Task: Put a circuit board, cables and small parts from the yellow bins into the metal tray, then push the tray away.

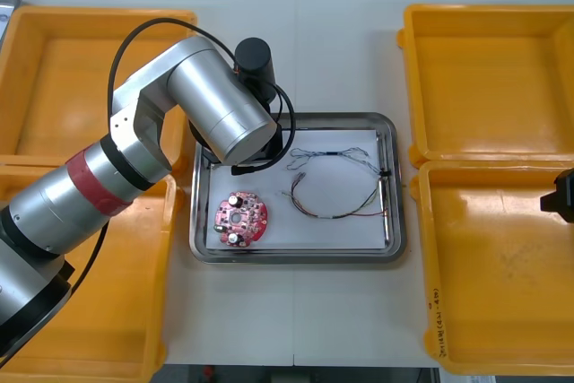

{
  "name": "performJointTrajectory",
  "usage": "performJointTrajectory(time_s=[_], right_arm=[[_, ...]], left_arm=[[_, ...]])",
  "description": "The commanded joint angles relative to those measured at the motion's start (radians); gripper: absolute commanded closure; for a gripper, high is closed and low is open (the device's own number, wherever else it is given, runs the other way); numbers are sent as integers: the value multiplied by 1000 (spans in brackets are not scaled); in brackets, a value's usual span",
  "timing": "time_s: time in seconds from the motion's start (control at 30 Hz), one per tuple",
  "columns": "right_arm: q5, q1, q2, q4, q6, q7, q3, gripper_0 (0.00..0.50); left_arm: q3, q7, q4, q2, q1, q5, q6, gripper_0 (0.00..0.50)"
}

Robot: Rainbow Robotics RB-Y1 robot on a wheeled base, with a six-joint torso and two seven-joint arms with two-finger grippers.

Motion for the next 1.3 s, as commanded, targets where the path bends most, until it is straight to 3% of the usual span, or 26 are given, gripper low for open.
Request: performJointTrajectory(time_s=[0.03,0.4,0.67,0.93,1.3], right_arm=[[-9,16,6,-37,3,-62,-23,0],[-6,16,4,-35,3,-79,-23,0],[-12,16,-3,-35,3,-85,-23,0],[-14,16,-6,-37,3,-93,-23,0],[-23,16,-20,-46,3,-101,-23,0]], left_arm=[[-7,60,-32,-19,8,-25,4,8],[128,47,-202,-7,10,-13,203,2],[283,-24,-317,39,8,87,361,0],[448,-164,-354,87,8,185,368,0],[559,-332,-363,145,39,201,368,0]])
